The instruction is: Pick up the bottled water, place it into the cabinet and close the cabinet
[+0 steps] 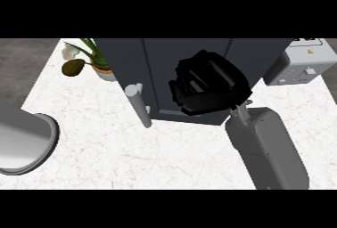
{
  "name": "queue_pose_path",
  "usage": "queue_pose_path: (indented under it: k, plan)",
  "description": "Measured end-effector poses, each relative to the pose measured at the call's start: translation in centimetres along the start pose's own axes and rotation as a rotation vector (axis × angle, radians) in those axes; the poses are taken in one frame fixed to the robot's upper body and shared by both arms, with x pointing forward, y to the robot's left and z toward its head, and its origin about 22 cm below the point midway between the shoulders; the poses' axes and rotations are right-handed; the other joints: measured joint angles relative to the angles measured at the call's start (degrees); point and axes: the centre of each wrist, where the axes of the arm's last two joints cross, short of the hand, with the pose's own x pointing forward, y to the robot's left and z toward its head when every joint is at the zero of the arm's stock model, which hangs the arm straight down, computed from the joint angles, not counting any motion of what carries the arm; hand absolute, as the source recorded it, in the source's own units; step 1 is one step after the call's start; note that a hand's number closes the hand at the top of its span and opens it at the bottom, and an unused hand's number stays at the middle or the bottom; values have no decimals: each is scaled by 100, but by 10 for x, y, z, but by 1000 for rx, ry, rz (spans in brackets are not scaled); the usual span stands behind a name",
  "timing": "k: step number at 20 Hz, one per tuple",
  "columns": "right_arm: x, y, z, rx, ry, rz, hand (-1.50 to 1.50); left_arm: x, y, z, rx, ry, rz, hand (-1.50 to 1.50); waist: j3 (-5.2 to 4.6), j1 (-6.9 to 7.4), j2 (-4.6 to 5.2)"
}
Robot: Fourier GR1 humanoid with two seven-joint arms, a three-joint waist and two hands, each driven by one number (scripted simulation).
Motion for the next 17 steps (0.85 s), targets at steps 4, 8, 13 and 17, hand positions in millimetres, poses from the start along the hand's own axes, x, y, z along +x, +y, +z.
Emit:
queue_pose_path:
  k: [4,8,13,17]
  plan:
    - [-3,-10,-13,53,16,7,150,3,5,0,-2,-1,-1,-150,43,-62,-56]
    - [-6,-15,-20,93,24,18,150,8,4,0,-7,2,4,-150,71,-91,-115]
    - [-6,-15,-27,105,31,-5,150,5,5,-1,-16,10,16,-150,130,-124,-128]
    - [-6,-18,-29,136,23,-22,150,8,6,-1,-21,14,24,-150,148,-126,-135]
